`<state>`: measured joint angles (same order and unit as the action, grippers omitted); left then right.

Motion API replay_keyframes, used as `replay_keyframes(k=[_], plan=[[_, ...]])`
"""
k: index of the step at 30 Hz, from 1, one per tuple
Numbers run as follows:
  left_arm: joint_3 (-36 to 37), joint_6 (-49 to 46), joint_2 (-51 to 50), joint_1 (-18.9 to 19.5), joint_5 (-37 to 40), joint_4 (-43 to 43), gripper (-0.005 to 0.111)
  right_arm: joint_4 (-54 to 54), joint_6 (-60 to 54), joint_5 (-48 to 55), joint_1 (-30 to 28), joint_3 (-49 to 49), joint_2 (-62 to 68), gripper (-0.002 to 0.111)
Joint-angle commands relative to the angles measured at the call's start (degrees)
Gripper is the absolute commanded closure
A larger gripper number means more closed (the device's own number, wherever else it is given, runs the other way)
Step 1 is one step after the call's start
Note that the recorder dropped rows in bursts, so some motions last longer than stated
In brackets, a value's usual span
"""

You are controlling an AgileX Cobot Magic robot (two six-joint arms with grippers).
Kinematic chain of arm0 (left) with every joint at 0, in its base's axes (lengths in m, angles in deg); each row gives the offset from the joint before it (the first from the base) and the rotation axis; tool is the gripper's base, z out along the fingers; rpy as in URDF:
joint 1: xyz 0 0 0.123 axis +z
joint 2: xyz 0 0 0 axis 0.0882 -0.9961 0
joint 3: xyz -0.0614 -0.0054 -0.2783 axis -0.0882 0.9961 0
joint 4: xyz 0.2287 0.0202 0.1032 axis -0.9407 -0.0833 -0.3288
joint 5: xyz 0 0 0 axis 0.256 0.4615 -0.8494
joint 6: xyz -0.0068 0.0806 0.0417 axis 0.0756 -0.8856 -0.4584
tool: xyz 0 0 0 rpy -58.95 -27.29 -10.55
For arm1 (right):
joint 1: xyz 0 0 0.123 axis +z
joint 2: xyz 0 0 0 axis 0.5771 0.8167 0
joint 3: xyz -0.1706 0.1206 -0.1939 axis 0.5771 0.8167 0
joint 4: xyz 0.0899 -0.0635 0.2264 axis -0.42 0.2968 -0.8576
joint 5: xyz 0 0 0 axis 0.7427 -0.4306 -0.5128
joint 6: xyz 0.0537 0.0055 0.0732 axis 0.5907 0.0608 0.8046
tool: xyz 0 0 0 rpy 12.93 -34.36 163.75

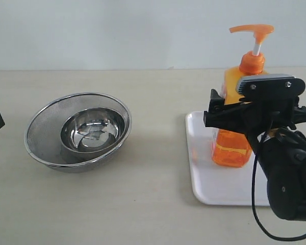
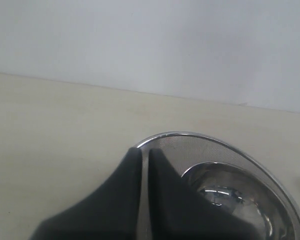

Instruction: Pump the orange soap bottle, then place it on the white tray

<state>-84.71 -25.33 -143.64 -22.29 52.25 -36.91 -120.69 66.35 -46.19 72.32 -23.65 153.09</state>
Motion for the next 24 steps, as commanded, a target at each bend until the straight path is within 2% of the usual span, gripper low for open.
replay_keyframes(k=[1,12,24], plan=[[0.31,0.28,0.16,0.01,-0.1,0.25,0.102,-0.38,-2.56,3.61,-0.51,-0.27,-4.72,0.014],[0.31,0.28,0.16,0.01,-0.1,0.25,0.102,-0.92,-4.03,21.21,-0.51,-0.27,-14.66,0.014],[0.31,0.28,0.16,0.01,0.0,0.25,0.102,-6.26,-11.38,35.32,-0.51,-0.27,-24.52,0.014]])
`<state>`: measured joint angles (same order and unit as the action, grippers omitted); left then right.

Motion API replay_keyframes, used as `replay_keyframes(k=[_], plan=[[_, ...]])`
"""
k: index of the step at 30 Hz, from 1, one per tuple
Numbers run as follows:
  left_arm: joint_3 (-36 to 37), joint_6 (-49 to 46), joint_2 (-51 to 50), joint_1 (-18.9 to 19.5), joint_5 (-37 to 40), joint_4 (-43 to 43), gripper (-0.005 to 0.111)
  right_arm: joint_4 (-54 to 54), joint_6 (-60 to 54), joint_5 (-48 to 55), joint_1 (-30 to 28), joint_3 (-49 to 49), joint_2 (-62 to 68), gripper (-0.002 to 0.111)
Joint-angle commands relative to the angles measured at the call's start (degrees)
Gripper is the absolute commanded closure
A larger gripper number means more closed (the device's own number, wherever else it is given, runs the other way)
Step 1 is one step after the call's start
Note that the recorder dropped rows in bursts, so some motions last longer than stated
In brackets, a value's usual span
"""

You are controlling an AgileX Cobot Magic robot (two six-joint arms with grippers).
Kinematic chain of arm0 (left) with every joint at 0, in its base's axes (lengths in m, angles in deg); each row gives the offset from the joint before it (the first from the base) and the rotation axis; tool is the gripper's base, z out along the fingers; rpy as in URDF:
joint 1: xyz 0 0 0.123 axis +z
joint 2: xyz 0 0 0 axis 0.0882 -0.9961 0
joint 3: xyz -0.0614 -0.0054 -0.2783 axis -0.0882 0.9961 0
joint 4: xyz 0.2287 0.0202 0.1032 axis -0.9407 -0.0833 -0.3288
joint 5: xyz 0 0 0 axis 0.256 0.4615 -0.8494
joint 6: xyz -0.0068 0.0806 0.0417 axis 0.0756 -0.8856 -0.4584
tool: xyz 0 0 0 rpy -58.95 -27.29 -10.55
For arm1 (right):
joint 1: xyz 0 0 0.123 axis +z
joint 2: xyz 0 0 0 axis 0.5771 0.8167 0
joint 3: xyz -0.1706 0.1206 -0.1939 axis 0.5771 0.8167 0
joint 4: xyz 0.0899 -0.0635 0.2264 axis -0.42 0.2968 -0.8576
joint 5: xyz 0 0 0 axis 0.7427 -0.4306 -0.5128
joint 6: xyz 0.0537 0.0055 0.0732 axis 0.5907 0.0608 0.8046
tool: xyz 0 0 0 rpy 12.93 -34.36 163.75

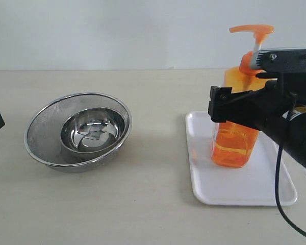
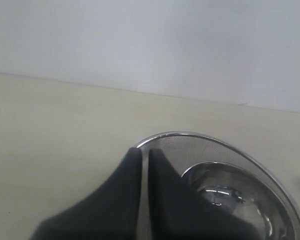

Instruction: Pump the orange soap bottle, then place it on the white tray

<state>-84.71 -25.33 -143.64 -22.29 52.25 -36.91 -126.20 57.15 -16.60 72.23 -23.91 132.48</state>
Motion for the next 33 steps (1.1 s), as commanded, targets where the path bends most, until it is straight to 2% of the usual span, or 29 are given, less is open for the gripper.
replay_keyframes(k=[1,9,18,25,26,27,28,30,31,33], plan=[[0.31,0.28,0.16,0.01,0.0,0.25,0.102,-0.74,-2.44,7.44,-0.42,-0.01,-4.74,0.014],[0.31,0.28,0.16,0.01,0.1,0.25,0.102,-5.53,-7.73,21.87,-0.42,-0.01,-12.9,0.016],[0.31,0.28,0.16,0.01,0.44,0.25,0.102,-11.37,-12.13,22.63,-0.42,4.89,-17.24,0.017],[0.31,0.28,0.16,0.01,0.44,0.25,0.102,-11.49,-11.16,30.17,-0.42,6.66,-17.24,0.02],[0.31,0.28,0.16,0.01,0.44,0.36,0.102,-11.49,-11.16,31.4,-0.42,6.66,-17.24,0.025],[0.31,0.28,0.16,0.01,0.44,0.36,0.102,-11.49,-11.16,33.46,-0.42,6.66,-17.24,0.044],[0.31,0.28,0.16,0.01,0.44,0.36,0.102,-11.49,-11.51,34.08,-0.42,6.66,-17.24,0.056],[0.31,0.74,0.16,0.01,0.44,0.36,0.102,-11.32,-11.62,35.9,-0.42,6.66,-17.24,0.097],[0.31,1.46,0.16,0.01,0.44,0.36,0.102,-11.32,-11.62,36.46,-0.42,6.66,-17.24,0.107],[0.31,2.87,0.16,0.01,0.57,0.36,0.102,-11.32,-12.24,36.7,-0.42,6.66,-17.24,0.107]])
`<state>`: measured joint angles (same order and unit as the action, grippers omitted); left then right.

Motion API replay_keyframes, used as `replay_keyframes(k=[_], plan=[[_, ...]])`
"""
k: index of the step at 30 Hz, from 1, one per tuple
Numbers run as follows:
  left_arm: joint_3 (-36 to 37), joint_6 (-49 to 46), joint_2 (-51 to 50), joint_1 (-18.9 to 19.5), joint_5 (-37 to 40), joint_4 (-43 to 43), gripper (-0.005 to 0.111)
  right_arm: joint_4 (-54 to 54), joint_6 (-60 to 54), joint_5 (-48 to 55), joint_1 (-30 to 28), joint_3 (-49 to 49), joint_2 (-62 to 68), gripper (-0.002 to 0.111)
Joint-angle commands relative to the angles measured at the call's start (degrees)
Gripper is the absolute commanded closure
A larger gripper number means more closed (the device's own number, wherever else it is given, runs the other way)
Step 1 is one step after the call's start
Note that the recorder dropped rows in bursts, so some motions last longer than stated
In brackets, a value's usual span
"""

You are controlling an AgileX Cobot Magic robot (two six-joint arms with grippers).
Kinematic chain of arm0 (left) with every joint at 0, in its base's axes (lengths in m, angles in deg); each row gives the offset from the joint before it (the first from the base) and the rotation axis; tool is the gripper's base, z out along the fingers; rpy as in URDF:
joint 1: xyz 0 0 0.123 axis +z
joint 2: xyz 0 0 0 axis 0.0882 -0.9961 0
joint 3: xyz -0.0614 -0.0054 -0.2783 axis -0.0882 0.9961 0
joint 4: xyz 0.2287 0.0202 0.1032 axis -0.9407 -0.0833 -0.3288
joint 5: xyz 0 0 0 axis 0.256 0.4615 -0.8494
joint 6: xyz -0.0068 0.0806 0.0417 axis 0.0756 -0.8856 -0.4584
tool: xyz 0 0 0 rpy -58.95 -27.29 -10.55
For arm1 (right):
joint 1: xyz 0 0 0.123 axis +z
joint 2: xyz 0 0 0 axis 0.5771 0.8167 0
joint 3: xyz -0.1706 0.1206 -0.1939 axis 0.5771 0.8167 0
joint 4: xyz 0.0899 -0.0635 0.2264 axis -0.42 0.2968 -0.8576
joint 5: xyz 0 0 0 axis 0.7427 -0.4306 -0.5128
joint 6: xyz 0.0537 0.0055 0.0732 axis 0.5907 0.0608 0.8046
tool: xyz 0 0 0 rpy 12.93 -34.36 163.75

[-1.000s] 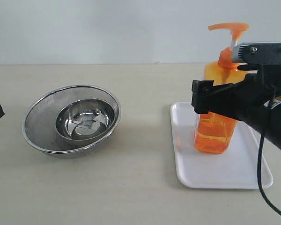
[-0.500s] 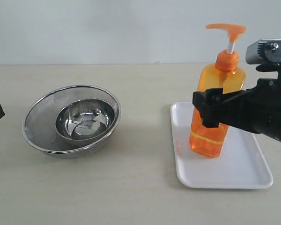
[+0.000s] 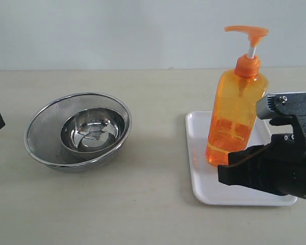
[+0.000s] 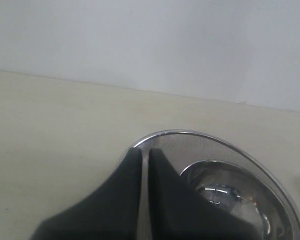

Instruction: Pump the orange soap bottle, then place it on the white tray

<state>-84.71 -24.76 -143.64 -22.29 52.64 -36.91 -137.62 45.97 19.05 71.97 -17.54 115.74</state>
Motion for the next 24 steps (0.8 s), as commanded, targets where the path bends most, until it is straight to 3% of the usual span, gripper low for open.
replay_keyframes(k=[1,24], plan=[[0.31,2.32,0.16,0.01,0.42,0.36,0.102,0.1,-1.06,1.27,-0.16,0.28,-0.5,0.107],[0.31,0.87,2.51,-0.32,1.7,0.17,0.102,0.1,-1.06,1.27,-0.16,0.28,-0.5,0.107]])
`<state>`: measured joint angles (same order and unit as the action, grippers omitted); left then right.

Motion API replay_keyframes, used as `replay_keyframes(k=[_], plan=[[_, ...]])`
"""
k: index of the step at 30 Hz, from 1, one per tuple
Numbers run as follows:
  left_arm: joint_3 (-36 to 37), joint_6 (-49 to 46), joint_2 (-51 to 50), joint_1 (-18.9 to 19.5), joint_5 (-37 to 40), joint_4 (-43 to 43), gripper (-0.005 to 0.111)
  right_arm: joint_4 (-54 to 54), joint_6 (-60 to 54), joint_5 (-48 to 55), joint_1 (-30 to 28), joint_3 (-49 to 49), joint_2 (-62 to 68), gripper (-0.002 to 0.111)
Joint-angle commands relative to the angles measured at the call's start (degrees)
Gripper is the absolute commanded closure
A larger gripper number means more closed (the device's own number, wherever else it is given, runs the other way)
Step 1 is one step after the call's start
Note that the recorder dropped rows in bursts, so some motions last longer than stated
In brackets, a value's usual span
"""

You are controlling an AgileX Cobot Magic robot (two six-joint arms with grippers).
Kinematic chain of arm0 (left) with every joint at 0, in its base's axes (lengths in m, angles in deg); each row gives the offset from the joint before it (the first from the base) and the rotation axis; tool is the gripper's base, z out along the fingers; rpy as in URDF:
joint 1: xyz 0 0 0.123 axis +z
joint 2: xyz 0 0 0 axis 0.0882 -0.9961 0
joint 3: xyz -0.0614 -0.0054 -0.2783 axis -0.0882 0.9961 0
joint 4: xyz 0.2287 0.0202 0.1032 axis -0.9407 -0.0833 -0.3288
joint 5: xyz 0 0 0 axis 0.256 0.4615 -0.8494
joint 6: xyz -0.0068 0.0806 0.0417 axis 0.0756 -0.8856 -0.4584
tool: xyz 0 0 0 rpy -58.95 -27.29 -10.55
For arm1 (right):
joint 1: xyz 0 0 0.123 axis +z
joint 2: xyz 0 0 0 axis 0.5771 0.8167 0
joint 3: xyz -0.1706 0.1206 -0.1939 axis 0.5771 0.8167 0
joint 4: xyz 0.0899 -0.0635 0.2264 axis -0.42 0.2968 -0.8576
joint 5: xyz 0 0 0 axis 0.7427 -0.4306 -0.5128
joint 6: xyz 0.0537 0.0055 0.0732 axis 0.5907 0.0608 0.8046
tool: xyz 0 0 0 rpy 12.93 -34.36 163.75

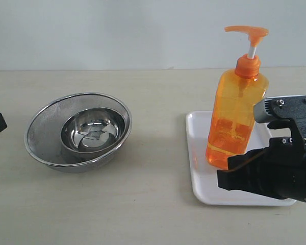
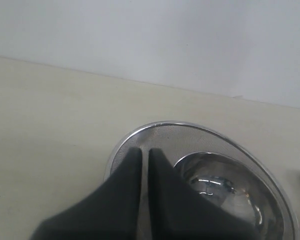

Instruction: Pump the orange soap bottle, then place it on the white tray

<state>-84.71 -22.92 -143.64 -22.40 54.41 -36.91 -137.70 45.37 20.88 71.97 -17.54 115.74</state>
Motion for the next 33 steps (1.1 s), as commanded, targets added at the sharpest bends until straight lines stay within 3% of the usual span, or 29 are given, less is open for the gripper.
replay_keyframes(k=[1,7,12,18,25,33], plan=[[0.31,-1.07,3.97,-0.21,0.65,0.17,0.102,0.18,-0.47,-1.03,-0.16,0.28,-0.5,0.107],[0.31,-9.76,21.92,1.68,12.77,0.17,0.102,0.18,-0.47,-1.54,-0.16,0.28,-0.5,0.107],[0.31,-13.89,38.08,6.23,21.73,0.17,0.102,0.18,-0.47,-1.54,-0.16,0.28,-0.5,0.107],[0.31,-13.89,49.71,12.29,28.45,0.04,0.102,0.18,-0.47,-1.54,-0.16,0.28,-0.5,0.107],[0.31,-17.52,58.25,15.7,33.27,-0.21,0.102,0.18,-0.47,-1.54,-0.16,0.28,-0.5,0.107],[0.35,-17.65,58.34,16.24,34.81,-0.04,0.102,0.18,-0.47,-1.58,-0.16,0.28,-0.5,0.107]])
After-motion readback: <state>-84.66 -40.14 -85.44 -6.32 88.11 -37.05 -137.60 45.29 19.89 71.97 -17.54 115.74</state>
